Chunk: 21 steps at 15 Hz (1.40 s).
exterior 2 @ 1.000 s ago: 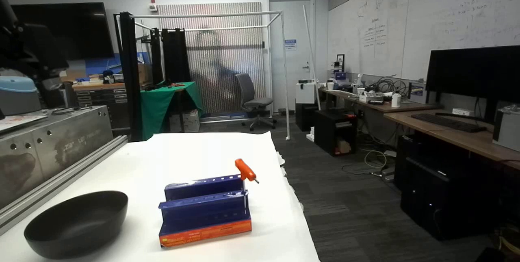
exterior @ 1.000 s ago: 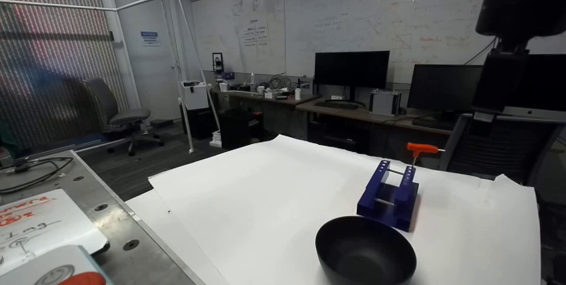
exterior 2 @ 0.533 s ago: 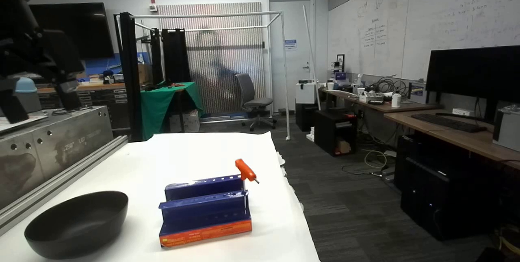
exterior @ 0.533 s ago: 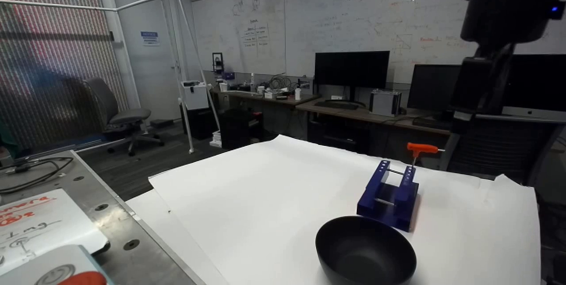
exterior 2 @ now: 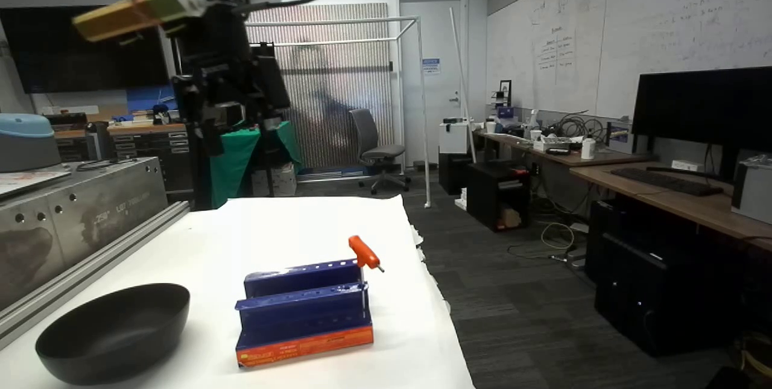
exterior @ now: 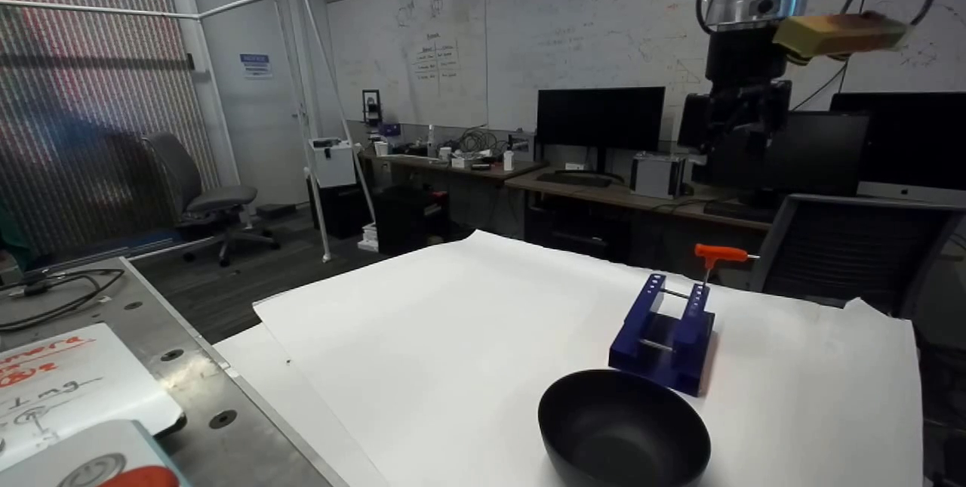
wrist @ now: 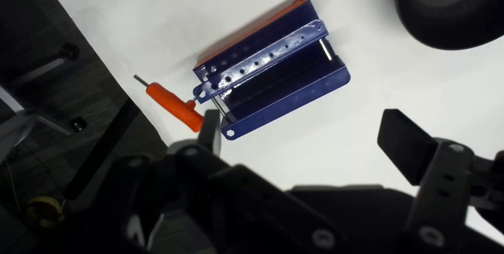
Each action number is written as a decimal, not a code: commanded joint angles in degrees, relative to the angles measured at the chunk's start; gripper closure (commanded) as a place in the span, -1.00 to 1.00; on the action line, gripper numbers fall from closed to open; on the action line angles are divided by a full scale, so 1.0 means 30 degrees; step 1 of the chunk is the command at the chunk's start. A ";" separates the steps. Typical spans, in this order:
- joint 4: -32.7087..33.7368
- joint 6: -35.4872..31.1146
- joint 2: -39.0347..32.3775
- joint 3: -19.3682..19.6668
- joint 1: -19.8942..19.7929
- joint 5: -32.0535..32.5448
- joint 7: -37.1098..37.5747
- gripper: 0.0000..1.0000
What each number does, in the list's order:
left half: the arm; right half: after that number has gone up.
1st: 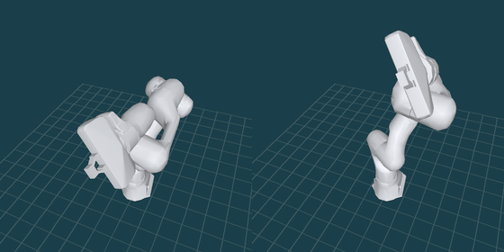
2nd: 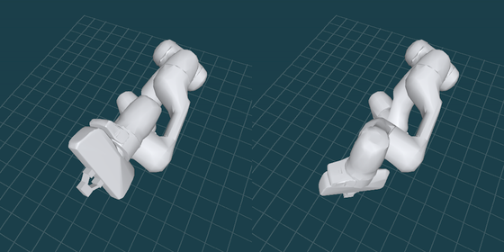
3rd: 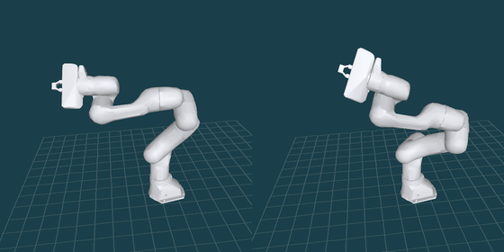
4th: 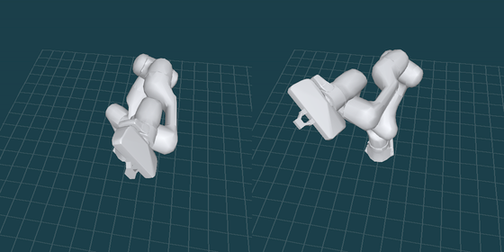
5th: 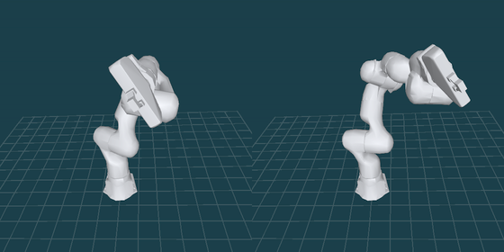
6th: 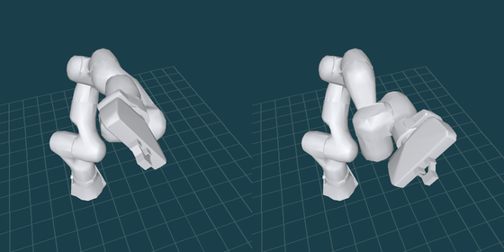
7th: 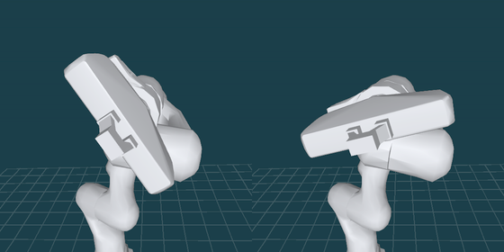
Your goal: Put the orange object into the black bowl.
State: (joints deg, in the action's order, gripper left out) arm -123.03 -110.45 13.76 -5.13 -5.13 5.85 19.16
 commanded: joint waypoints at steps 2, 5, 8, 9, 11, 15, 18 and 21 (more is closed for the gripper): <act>0.3926 0.0792 -0.3976 0.2157 -0.0123 -0.0557 -0.3895 -1.00; 0.6057 0.1981 -0.6385 0.3150 -0.0337 -0.0791 -0.7612 -1.00; 0.7846 0.3095 -0.8567 0.3433 -0.0627 -0.0580 -1.0447 -1.00; 0.8283 0.3316 -0.9199 0.3385 -0.0762 -0.0763 -1.1421 -1.00; 0.8635 0.3485 -0.9920 0.3167 -0.0958 -0.0871 -1.3049 -1.00; 0.8602 0.3347 -1.0786 0.3044 -0.1106 -0.0550 -1.4681 -1.00; 0.8329 0.3229 -1.1107 0.3064 -0.1325 -0.0624 -1.5418 -1.00; 0.7455 0.2994 -1.1035 0.3037 -0.1558 -0.0681 -1.5942 -1.00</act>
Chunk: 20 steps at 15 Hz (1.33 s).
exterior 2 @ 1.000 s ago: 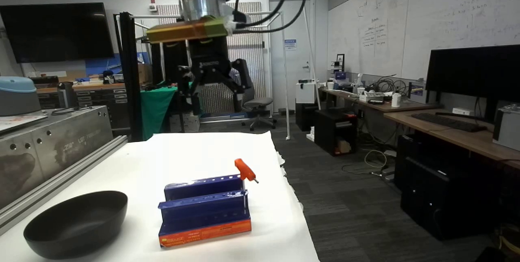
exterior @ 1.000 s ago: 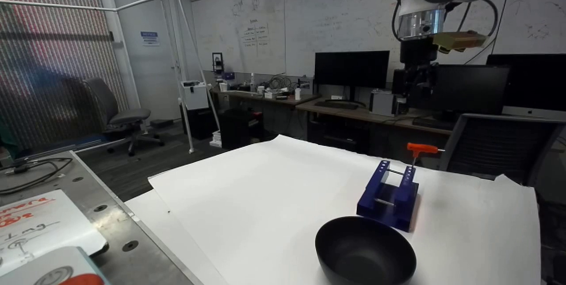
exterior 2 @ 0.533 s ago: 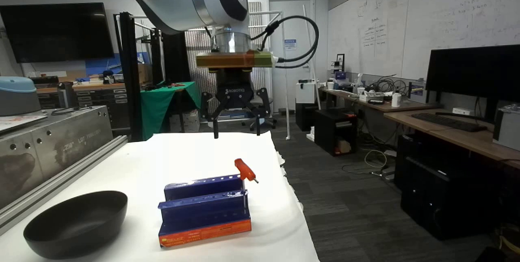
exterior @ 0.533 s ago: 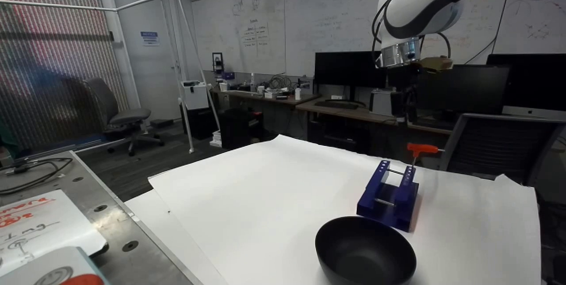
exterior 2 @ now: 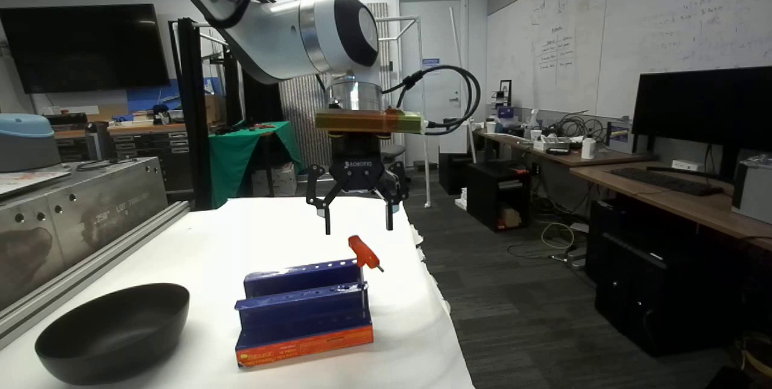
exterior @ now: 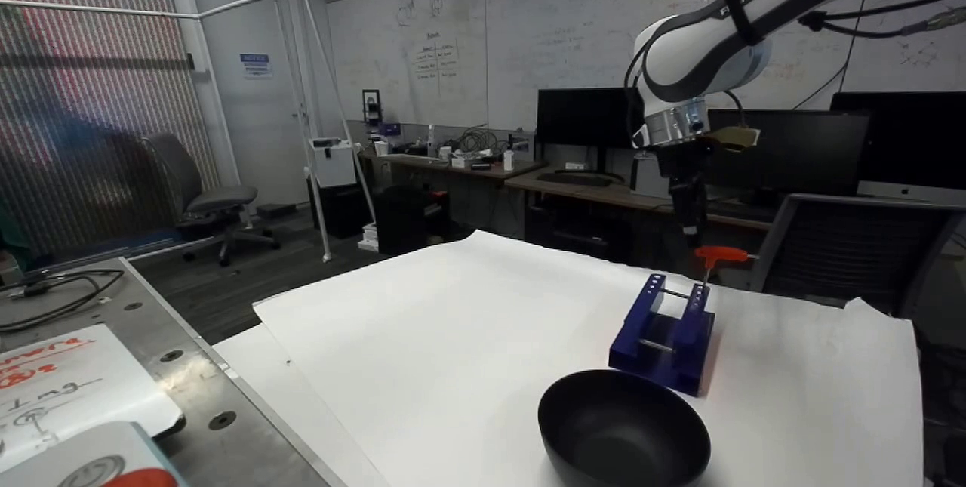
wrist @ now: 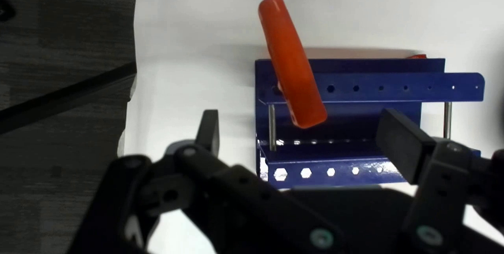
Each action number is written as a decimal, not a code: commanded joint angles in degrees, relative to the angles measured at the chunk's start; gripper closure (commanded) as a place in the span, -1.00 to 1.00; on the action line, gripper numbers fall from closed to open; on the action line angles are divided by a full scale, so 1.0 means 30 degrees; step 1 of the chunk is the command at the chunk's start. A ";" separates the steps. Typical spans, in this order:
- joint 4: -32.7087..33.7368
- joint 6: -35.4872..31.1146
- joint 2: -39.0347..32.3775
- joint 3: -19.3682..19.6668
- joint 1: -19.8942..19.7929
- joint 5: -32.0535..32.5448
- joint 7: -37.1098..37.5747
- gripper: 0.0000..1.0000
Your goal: Put the orange object into the black bowl.
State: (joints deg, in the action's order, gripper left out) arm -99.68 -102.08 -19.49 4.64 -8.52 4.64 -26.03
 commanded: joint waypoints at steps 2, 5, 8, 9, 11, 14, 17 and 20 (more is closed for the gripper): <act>-0.0850 0.0089 0.0070 -0.0236 -0.0566 -0.0354 -0.1104 -1.00; -0.1331 -0.0102 0.0077 -0.0291 -0.0670 -0.0525 -0.1353 -0.48; -0.1552 -0.0108 0.0174 -0.0341 -0.0658 -0.0674 -0.1523 -0.02; -0.1574 -0.0062 0.0191 -0.0354 -0.0645 -0.0688 -0.1539 0.17; -0.1595 -0.0047 0.0278 -0.0368 -0.0646 -0.0747 -0.1512 0.47; -0.1665 -0.0042 0.0683 -0.0313 -0.0583 -0.0631 -0.1245 0.78; -0.1848 -0.0030 0.1776 -0.0224 -0.0347 -0.0232 -0.0664 0.75; -0.1660 0.0358 0.3120 -0.0196 -0.0061 -0.0008 0.0060 0.81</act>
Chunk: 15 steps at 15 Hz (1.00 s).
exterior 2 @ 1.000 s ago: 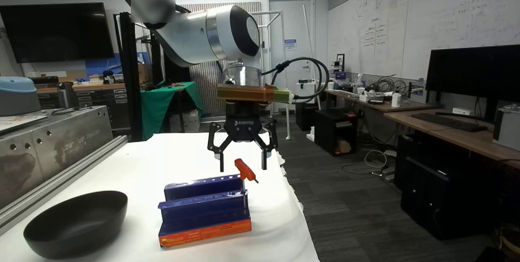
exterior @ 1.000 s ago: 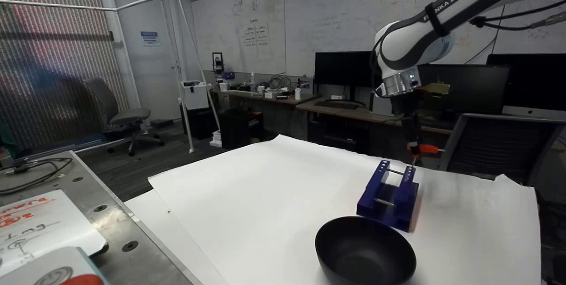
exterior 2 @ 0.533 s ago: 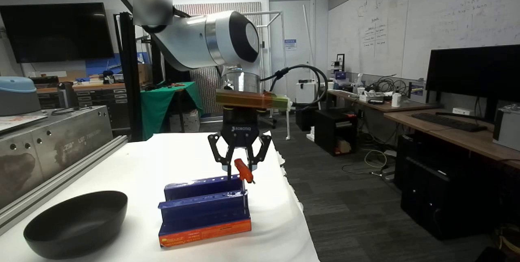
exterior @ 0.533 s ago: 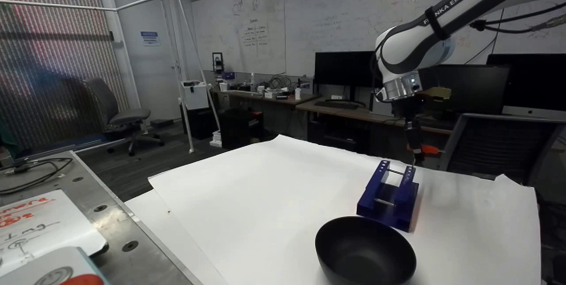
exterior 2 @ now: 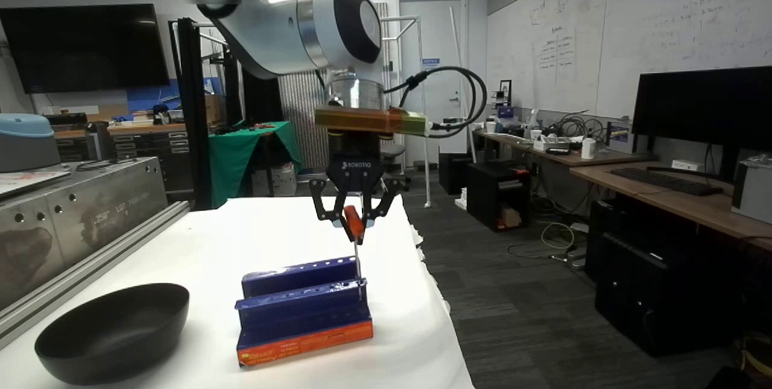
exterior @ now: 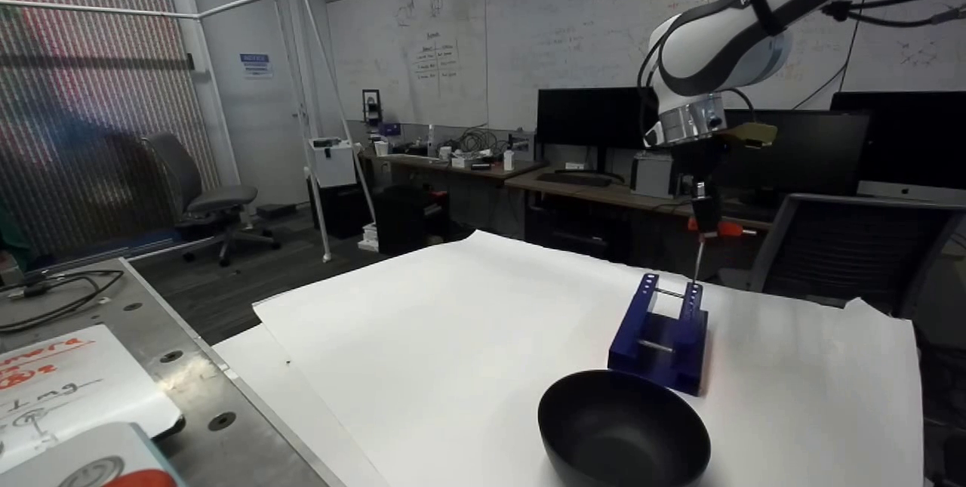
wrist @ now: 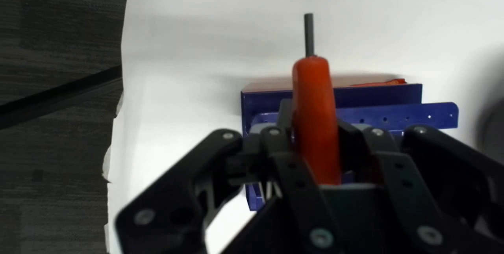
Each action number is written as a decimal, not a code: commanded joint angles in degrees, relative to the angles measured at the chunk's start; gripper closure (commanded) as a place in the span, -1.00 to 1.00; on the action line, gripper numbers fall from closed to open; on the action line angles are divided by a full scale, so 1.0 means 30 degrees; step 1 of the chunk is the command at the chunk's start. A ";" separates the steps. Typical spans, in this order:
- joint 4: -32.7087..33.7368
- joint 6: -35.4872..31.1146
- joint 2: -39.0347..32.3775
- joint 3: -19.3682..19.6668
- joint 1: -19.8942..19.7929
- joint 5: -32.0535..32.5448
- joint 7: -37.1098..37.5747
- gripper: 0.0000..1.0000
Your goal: Put the orange object into the black bowl.
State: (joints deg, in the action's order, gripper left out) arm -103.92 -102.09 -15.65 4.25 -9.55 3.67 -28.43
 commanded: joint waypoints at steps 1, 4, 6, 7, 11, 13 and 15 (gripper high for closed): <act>-0.0061 0.0554 0.2268 -0.0092 0.0427 0.0388 0.1177 0.79; 0.0350 0.1047 0.3331 -0.0248 0.0967 0.0231 0.2193 0.78; 0.0602 0.1411 0.3917 -0.0465 0.1374 -0.0182 0.2632 0.78; 0.0770 0.1618 0.4127 -0.0616 0.1602 -0.0477 0.2770 0.78; 0.1462 0.2833 0.3971 -0.1288 0.2434 -0.2449 0.3118 0.78; 0.1516 0.3302 0.3549 -0.1609 0.2784 -0.3538 0.3267 0.78; 0.1435 0.3696 0.3010 -0.1911 0.3082 -0.4580 0.3514 0.78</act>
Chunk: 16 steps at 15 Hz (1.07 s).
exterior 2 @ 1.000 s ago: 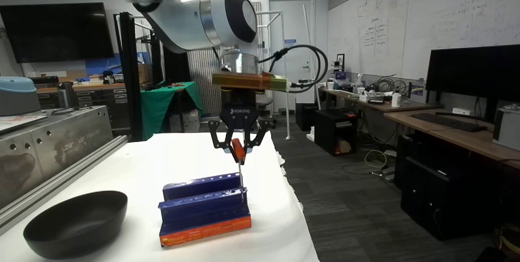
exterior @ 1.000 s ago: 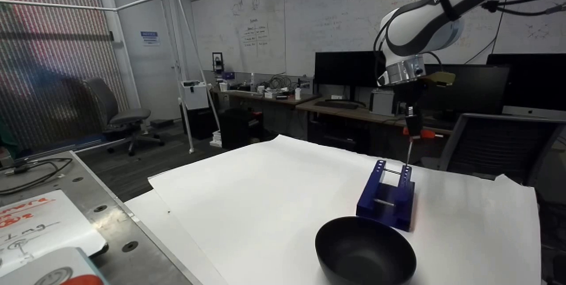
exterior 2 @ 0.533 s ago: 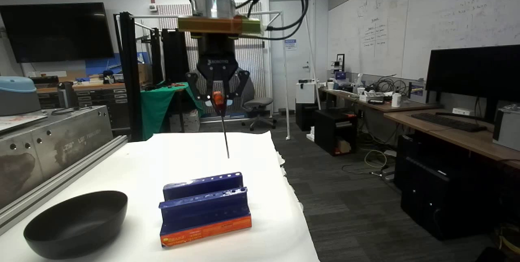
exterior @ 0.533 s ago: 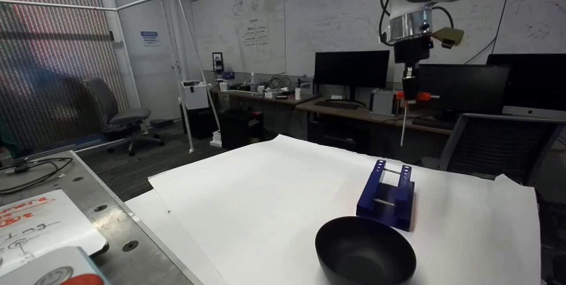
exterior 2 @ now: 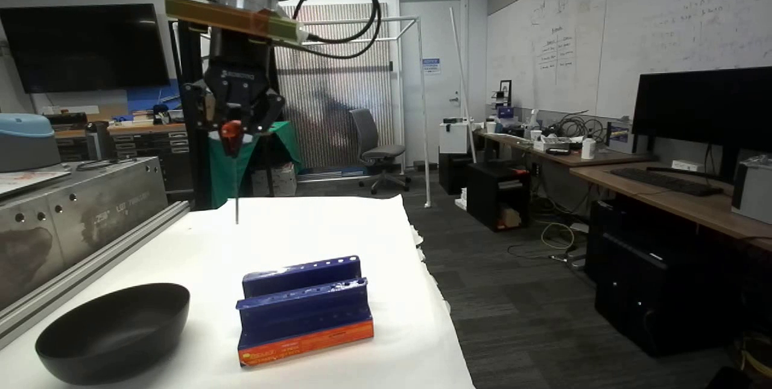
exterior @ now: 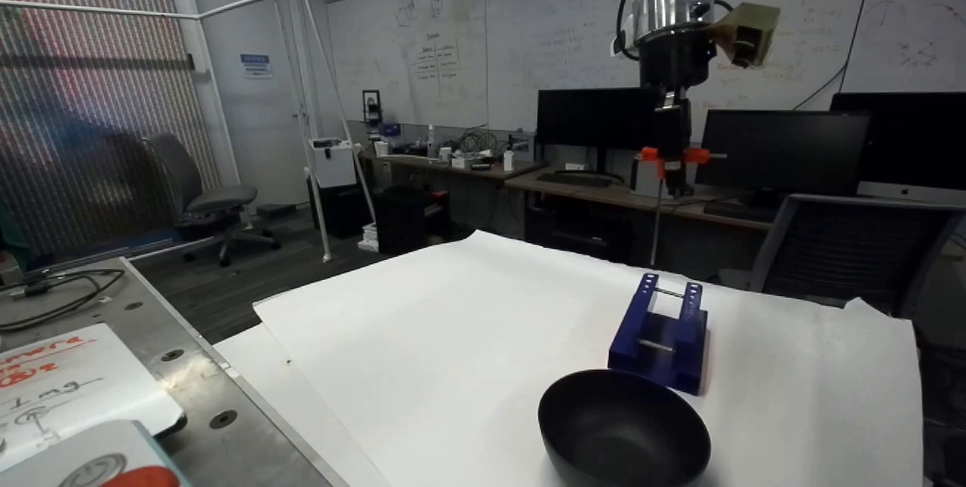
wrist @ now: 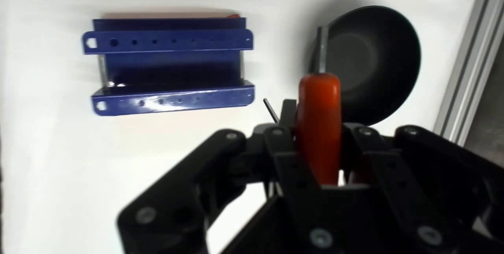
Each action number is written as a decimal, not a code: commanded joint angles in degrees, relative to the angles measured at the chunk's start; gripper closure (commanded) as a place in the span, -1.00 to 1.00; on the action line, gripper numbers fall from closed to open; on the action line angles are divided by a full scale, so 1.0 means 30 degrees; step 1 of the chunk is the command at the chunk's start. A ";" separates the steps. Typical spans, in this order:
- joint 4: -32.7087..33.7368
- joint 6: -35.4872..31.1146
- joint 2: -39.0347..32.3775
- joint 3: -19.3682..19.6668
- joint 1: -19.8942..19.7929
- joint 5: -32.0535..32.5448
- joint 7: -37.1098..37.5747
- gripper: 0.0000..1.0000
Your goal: Put the orange object into the black bowl.
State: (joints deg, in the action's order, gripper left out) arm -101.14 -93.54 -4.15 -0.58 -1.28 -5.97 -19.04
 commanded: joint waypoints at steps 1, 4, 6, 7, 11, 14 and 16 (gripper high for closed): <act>0.0493 0.0934 -0.1088 -0.0417 0.0425 -0.1804 0.0532 0.78; 0.0081 0.0608 -0.2144 -0.0791 0.0684 -0.2958 0.0878 0.78; -0.0228 0.0507 -0.2985 -0.1010 0.0767 -0.3661 0.1083 0.78; -0.0299 0.0516 -0.3343 -0.1091 0.0749 -0.4046 0.1149 0.78; -0.0466 0.0852 -0.4845 -0.1424 0.0666 -0.5488 0.1464 0.78; -0.0966 -0.0237 -0.5620 -0.1549 0.0956 -0.5739 0.2171 0.77; -0.1238 -0.0923 -0.6056 -0.1610 0.1170 -0.5470 0.2740 0.77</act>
State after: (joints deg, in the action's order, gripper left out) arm -104.11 -93.67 -21.11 -5.02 1.24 -21.79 -13.69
